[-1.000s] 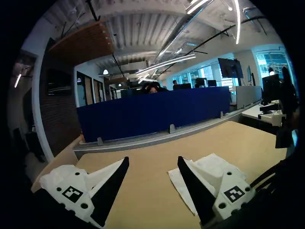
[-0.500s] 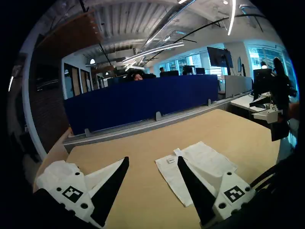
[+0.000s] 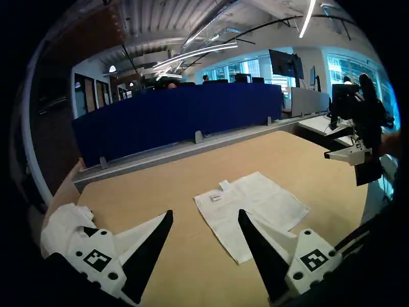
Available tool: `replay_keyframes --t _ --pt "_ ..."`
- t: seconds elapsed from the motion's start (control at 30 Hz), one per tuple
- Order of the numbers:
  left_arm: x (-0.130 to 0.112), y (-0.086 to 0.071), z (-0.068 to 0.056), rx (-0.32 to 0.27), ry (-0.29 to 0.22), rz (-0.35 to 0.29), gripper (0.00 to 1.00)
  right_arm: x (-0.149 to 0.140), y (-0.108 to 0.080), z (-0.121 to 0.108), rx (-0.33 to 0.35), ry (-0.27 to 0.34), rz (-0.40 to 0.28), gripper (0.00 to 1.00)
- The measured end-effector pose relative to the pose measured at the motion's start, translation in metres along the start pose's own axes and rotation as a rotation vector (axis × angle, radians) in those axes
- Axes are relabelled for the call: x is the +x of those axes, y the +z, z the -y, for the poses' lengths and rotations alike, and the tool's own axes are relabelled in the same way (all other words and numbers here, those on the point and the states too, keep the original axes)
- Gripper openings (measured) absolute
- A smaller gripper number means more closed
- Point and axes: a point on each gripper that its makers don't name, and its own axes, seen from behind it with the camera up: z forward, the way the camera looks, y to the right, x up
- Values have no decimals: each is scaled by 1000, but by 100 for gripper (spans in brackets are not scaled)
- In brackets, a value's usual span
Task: Fold towel
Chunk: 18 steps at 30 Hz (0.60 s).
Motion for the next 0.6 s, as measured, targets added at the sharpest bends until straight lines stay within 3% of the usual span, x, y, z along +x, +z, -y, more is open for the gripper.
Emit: replay_keyframes --t 0.6 --pt "-102 39 -50 -126 65 202 94 -89 38 26 65 20 132 100"
